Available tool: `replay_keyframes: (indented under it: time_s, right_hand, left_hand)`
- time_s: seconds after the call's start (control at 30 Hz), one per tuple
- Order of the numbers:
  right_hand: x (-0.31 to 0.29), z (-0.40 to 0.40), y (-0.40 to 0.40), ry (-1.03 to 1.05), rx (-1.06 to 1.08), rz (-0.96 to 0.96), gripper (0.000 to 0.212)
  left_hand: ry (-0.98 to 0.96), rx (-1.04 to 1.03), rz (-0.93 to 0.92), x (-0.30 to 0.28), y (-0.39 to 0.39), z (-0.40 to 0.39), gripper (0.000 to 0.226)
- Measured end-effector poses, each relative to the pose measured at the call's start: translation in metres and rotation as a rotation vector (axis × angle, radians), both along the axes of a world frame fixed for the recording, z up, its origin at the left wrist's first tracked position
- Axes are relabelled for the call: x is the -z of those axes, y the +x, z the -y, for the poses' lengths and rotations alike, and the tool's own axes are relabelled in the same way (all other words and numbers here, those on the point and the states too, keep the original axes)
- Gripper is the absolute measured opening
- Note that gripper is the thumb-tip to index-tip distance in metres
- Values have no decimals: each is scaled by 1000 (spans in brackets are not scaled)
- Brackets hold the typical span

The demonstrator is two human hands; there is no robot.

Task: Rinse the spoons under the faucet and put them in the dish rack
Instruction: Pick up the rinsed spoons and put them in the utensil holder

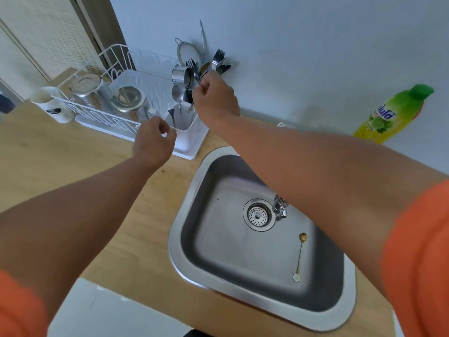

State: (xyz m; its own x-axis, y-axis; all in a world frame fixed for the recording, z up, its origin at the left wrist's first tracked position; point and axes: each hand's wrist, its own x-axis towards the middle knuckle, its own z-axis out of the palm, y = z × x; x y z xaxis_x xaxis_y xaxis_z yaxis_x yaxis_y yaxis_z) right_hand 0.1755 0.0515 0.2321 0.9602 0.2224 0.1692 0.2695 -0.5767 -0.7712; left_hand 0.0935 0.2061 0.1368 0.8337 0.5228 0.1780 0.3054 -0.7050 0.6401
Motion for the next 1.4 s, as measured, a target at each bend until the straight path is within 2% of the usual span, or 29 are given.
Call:
replay_keyframes:
  time_s: [0.2, 0.33, 0.53, 0.67, 0.77, 0.9, 1.03, 1.17, 1.27, 1.4]
  right_hand:
    - [23, -17, 7, -94, -50, -81, 16]
    - [30, -19, 7, -48, -38, -134, 12]
    - [25, -18, 6, 14, -89, -380, 18]
    - [23, -12, 3, -102, -169, -462, 23]
    - [24, -4, -2, -191, -225, -425, 15]
    - [41, 16, -24, -240, -160, -341, 22]
    - [86, 51, -79, -131, -104, -316, 22]
    - [143, 102, -142, -174, -197, -338, 31]
    - [183, 145, -173, -302, -194, -417, 28]
    - [218, 207, -189, -449, -59, -525, 27]
  left_hand:
    - [-39, 19, -28, 20, -29, -5, 11]
    - [-25, 47, -84, 38, -50, -12, 11]
    - [-42, 70, -143, 52, -74, -9, 8]
    - [-43, 78, -157, 54, -82, -3, 7]
    - [-22, 85, -169, 55, -86, 2, 7]
    - [39, 139, -184, 57, -90, 9, 7]
    - [257, 263, -190, 62, -94, 10, 24]
    - [444, 418, -216, 70, -102, 2, 44]
    - [452, 498, -252, 83, -110, -6, 61]
    - [452, 535, -241, 96, -114, -9, 66]
